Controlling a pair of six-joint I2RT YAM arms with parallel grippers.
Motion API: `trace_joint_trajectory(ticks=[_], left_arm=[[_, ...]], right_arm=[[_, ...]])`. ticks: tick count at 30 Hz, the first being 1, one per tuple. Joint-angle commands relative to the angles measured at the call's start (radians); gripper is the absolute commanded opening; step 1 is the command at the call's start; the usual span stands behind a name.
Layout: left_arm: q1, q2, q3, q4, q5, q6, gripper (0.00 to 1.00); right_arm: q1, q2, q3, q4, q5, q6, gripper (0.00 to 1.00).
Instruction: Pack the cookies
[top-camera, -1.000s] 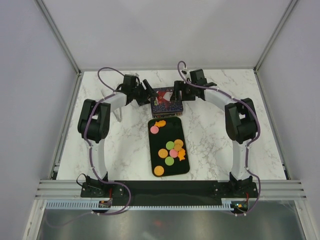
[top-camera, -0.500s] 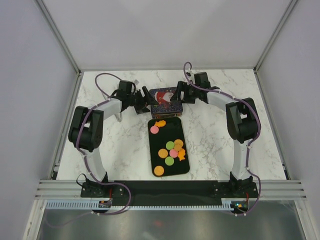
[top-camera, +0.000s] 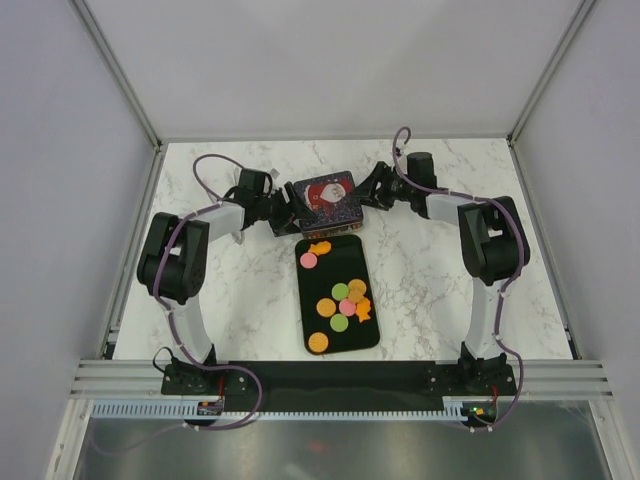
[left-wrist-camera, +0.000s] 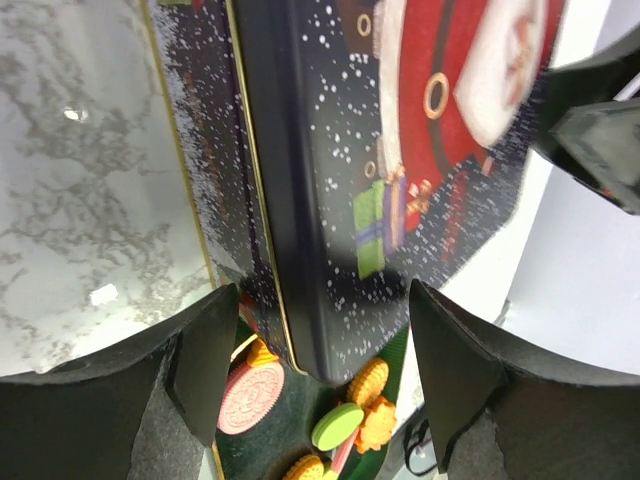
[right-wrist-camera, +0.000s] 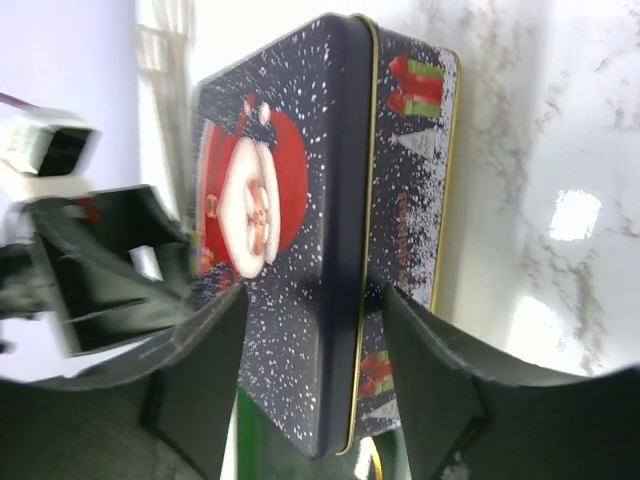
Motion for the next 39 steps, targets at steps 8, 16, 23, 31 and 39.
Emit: trace_joint_trajectory(ticks=[8,16,23,31,39], left_arm=[[-0.022,-0.029,0.026,-0.036,-0.133,0.018,0.76],[-0.025,-0.008,0.078,-0.066,-0.162,0.032,0.76],[-0.023,0.000,0.141,-0.089,-0.156,0.030,0.75],[-0.025,0.003,0.158,-0.105,-0.144,0.040,0.75],[-0.026,0.012,0.167,-0.111,-0.139,0.047,0.75]], right_arm=[[-0.021,0.007,-0.142,0.693,-0.297,0.563,0.61],[-0.009,-0.077,-0.051,0.094,-0.144,0.073,0.68],[0.034,-0.128,0.013,-0.224,0.154,-0.173,0.74],[0.074,-0.151,-0.002,-0.333,0.244,-0.238,0.79],[0.063,-0.177,-0.144,-0.163,0.116,-0.123,0.79]])
